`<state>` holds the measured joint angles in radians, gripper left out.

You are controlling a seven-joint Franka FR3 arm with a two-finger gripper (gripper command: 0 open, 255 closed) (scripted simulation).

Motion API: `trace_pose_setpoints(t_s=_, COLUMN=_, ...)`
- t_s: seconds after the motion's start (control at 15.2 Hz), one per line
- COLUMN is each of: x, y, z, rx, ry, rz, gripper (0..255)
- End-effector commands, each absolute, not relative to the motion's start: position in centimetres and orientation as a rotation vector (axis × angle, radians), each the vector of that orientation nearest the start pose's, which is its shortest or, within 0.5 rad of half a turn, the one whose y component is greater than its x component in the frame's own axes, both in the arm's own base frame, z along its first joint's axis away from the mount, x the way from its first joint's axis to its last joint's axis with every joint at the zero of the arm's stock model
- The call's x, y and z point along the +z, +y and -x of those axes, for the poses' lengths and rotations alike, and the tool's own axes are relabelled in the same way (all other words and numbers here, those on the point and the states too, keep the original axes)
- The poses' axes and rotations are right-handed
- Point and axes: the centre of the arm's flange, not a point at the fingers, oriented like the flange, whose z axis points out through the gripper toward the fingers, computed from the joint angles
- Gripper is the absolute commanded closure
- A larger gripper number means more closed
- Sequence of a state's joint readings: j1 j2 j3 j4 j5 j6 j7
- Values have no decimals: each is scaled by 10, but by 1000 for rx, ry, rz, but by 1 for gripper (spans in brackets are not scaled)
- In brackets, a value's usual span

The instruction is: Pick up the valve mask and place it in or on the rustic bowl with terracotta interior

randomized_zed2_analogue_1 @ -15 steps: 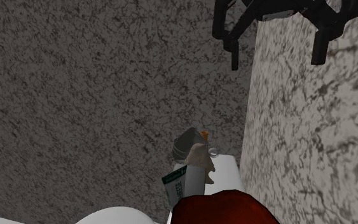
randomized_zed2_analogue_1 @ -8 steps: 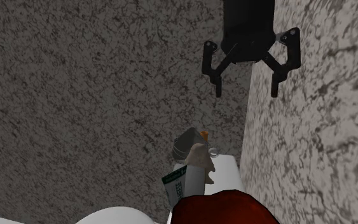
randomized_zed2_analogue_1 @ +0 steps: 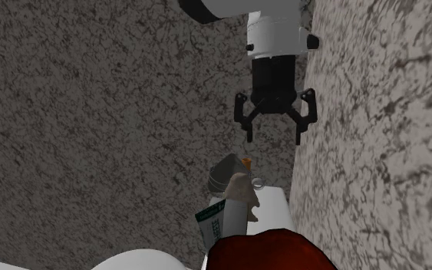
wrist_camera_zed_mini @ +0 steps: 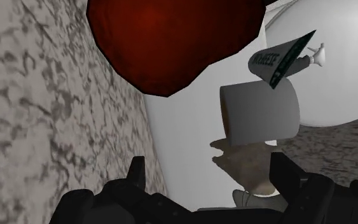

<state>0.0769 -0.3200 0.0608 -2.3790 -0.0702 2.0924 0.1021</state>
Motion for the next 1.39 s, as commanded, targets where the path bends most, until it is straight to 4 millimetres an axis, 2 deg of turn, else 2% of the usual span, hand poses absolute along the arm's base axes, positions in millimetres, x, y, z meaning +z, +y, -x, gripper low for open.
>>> trace_pose_setpoints(t_s=0.0, x=431, y=67, z=-466, rx=-70, ry=-112, rz=3214, gripper=0)
trace_pose_setpoints(t_s=1.12, x=290, y=154, z=-615, rx=-74, ry=-149, rz=3212, gripper=0)
trace_pose_setpoints(t_s=1.32, x=274, y=153, z=-616, rx=-74, ry=-149, rz=3212, gripper=0)
